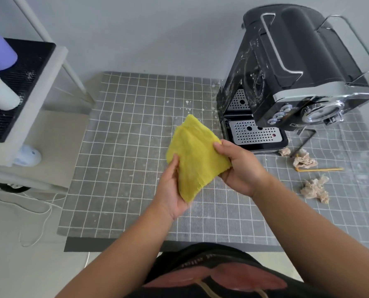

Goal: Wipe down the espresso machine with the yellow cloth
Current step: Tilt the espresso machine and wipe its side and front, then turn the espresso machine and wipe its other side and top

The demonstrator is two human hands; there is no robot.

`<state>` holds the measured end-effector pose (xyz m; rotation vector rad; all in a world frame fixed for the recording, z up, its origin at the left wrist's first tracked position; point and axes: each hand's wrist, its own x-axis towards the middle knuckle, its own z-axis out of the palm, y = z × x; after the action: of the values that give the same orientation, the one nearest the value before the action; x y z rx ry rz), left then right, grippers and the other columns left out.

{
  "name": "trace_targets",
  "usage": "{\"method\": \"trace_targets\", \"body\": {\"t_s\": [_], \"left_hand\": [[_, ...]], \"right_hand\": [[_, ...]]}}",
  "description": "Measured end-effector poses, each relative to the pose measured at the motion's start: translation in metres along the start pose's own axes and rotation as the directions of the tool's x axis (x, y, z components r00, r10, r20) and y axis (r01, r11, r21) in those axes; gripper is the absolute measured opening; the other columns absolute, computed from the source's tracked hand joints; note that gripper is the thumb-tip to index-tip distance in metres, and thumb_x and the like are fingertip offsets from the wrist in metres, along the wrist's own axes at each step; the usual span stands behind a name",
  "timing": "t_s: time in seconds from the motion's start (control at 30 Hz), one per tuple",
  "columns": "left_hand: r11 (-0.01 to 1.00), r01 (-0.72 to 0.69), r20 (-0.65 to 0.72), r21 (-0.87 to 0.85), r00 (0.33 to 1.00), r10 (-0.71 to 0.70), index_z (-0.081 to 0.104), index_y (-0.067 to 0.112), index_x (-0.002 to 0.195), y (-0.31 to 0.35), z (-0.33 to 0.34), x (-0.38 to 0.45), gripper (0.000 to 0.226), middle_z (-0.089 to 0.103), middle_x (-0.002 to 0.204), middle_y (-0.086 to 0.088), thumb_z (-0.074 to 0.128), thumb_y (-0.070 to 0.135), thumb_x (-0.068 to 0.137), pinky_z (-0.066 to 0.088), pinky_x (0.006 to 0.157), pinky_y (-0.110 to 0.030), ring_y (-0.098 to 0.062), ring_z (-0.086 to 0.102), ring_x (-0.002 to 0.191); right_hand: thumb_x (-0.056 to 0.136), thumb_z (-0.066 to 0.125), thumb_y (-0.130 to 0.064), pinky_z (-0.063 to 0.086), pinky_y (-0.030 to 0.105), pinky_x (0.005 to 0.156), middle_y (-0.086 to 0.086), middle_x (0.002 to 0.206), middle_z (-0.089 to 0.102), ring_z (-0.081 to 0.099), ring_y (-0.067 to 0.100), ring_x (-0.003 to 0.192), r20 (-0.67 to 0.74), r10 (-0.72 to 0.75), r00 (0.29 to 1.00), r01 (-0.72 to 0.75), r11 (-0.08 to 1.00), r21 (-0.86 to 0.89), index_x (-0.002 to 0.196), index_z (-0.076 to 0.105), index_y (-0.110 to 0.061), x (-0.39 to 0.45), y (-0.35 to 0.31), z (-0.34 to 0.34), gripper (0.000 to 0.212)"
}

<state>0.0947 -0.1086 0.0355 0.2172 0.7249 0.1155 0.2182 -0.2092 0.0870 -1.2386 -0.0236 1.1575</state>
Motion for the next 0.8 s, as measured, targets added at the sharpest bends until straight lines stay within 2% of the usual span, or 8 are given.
{"method": "trace_targets", "body": {"t_s": [0.1,0.2,0.3,0.4,0.5,0.63,0.73,0.8], "left_hand": [[0.938,-0.297,-0.053,0.181,0.949,0.311,0.049,0.028,0.127,0.019,0.010,0.008,0.039,0.066,0.118,-0.005,0.061,0.020,0.090,0.055,0.077,-0.052,-0.030,0.065,0.104],[0.652,-0.436,-0.002,0.620,0.830,0.557,0.043,0.042,0.113,0.031,0.003,0.019,0.044,0.065,0.107,0.001,0.065,0.012,0.089,0.056,0.079,-0.045,-0.021,0.066,0.095],[0.276,-0.300,0.074,0.913,0.788,0.611,0.037,0.043,0.111,0.023,-0.027,0.035,0.045,0.065,0.103,0.007,0.068,0.020,0.087,0.055,0.077,-0.036,-0.011,0.066,0.088],[0.074,-0.082,0.027,0.994,0.832,0.555,0.034,0.028,0.127,0.012,-0.057,0.044,0.055,0.060,0.112,0.001,0.067,0.015,0.086,0.049,0.067,-0.023,-0.014,0.063,0.086],[-0.101,-0.055,0.106,0.993,0.779,0.618,0.039,0.015,0.130,0.023,-0.052,0.045,0.057,0.050,0.123,-0.005,0.069,0.009,0.082,0.043,0.084,-0.023,-0.019,0.057,0.101],[-0.355,-0.309,0.469,0.882,0.647,0.602,0.047,0.016,0.126,0.067,0.037,0.052,0.044,0.049,0.123,0.003,0.065,0.017,0.086,0.036,0.100,-0.024,-0.013,0.048,0.115],[-0.534,-0.500,0.731,0.682,0.471,0.494,0.051,0.016,0.125,0.098,0.140,0.050,0.034,0.050,0.119,0.007,0.056,0.021,0.092,0.037,0.105,-0.031,-0.009,0.046,0.114],[-0.632,-0.598,0.870,0.492,0.323,0.371,0.057,0.017,0.122,0.113,0.196,0.053,0.028,0.051,0.116,0.008,0.050,0.024,0.095,0.032,0.105,-0.032,-0.011,0.045,0.114]], "right_hand": [[0.098,0.047,-0.018,0.050,0.025,0.063,0.000,0.079,0.062,0.059,0.009,0.070,-0.112,-0.106,0.988,0.092,0.988,-0.123,0.089,0.056,-0.011,-0.001,0.002,-0.009,0.014],[0.098,0.050,-0.016,0.048,0.026,0.068,0.000,0.081,0.059,0.055,0.011,0.075,-0.148,-0.207,0.967,0.150,0.933,-0.327,0.088,0.054,-0.011,0.005,0.021,-0.024,0.011],[0.095,0.055,-0.017,0.053,0.038,0.083,0.008,0.098,0.065,0.061,0.023,0.092,-0.192,-0.053,0.980,-0.016,0.940,-0.342,0.096,0.058,-0.009,0.014,0.056,-0.044,0.009],[0.093,0.057,-0.019,0.055,0.044,0.088,0.010,0.099,0.067,0.064,0.023,0.089,-0.243,0.123,0.962,-0.243,0.793,-0.559,0.100,0.063,-0.011,0.014,0.088,-0.059,0.012],[0.092,0.054,-0.015,0.053,0.031,0.069,0.000,0.090,0.066,0.060,0.016,0.073,-0.428,-0.013,0.904,-0.256,0.785,-0.564,0.107,0.063,-0.019,0.010,0.077,-0.063,0.018],[0.095,0.046,-0.007,0.048,0.026,0.063,0.005,0.094,0.064,0.055,0.013,0.073,-0.750,-0.325,0.576,0.202,0.946,-0.254,0.099,0.061,-0.025,-0.009,0.000,-0.077,0.024],[0.085,0.042,-0.002,0.045,0.025,0.062,0.005,0.082,0.059,0.053,0.013,0.067,-0.828,-0.549,0.112,0.643,0.675,-0.361,0.089,0.054,-0.025,-0.039,-0.083,-0.101,0.027],[0.071,0.044,-0.008,0.038,0.031,0.062,0.001,0.073,0.055,0.048,0.016,0.064,-0.746,-0.663,-0.058,0.661,0.535,-0.526,0.086,0.055,-0.022,-0.050,-0.138,-0.120,0.023]]}}
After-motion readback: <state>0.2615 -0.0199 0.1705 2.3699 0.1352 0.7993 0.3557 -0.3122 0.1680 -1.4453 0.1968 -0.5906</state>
